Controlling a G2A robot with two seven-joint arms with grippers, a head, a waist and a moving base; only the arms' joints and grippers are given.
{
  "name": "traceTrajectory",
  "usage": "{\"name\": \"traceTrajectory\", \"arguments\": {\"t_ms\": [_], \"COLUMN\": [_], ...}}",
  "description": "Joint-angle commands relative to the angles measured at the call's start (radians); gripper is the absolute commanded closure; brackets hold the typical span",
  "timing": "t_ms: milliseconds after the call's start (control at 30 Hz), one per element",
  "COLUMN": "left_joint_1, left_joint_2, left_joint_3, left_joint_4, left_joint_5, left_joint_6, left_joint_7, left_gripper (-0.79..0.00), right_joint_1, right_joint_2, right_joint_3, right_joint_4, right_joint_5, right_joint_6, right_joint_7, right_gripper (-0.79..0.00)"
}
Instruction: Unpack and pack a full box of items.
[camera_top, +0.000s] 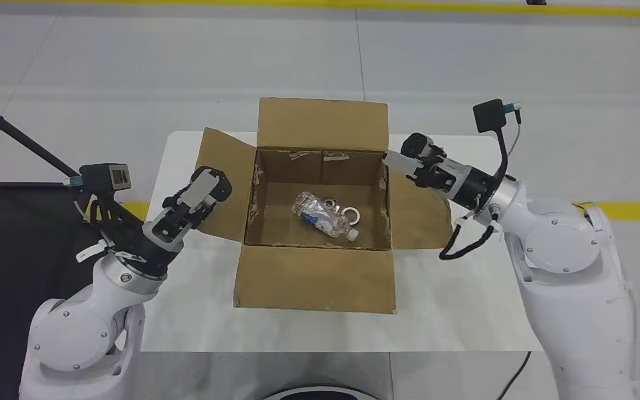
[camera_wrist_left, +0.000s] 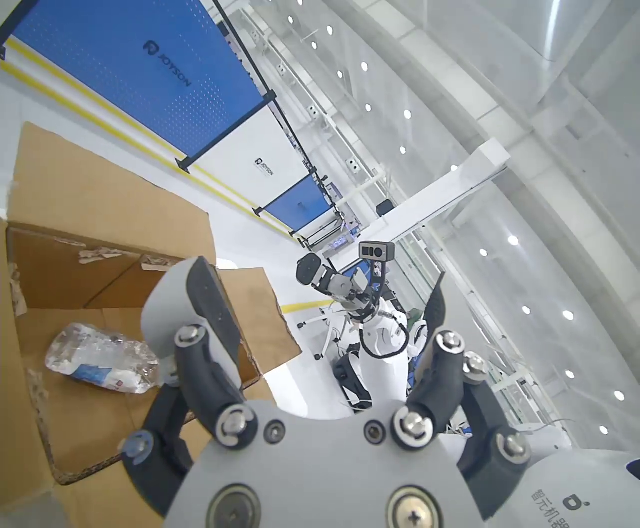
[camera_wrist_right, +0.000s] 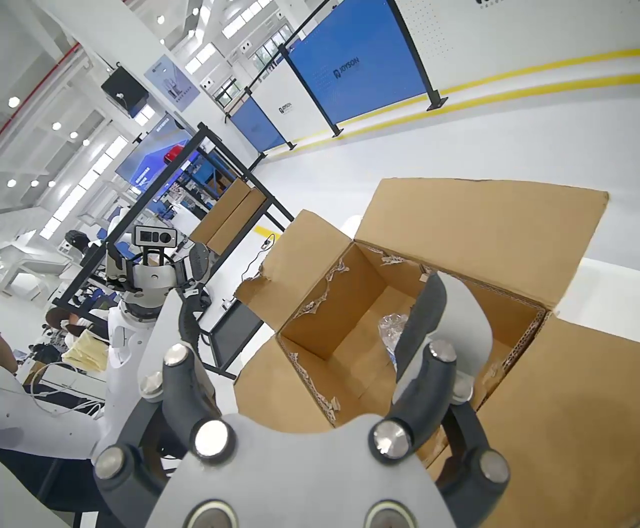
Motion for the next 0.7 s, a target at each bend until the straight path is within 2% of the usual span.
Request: {"name": "traceTrajectory", "arguments": {"t_ms": [0,200,267,467,600,667], "left_joint_1": [0.000,0.000,-0.001,-0.024,-0.035,-0.035], "left_joint_2": [0.000,0.000,0.000,0.004,0.007,0.010], "left_joint_3": [0.000,0.000,-0.003,-0.074,-0.131,-0.161], "left_joint_4": [0.000,0.000,0.007,0.053,0.090,0.107], "left_joint_5": [0.000,0.000,-0.015,-0.076,-0.127,-0.150], "left_joint_6": [0.000,0.000,0.011,0.069,0.088,0.085], "left_joint_7": [0.000,0.000,0.025,0.079,0.102,0.095], "left_gripper": [-0.785,-0.785,-0.785,-0.785,-0.785,-0.785], "right_joint_1": [0.000,-0.003,0.005,0.131,0.252,0.315], "right_joint_2": [0.000,0.000,0.000,-0.018,-0.047,-0.065], "right_joint_3": [0.000,-0.007,-0.048,-0.235,-0.382,-0.457], "right_joint_4": [0.000,-0.007,-0.030,-0.030,0.045,0.106], "right_joint_5": [0.000,-0.008,-0.069,-0.265,-0.345,-0.367], "right_joint_6": [0.000,-0.007,-0.022,0.083,0.165,0.171], "right_joint_7": [0.000,0.001,0.023,0.110,0.162,0.199], "right_gripper": [-0.785,-0.785,-0.785,-0.785,-0.785,-0.785]}}
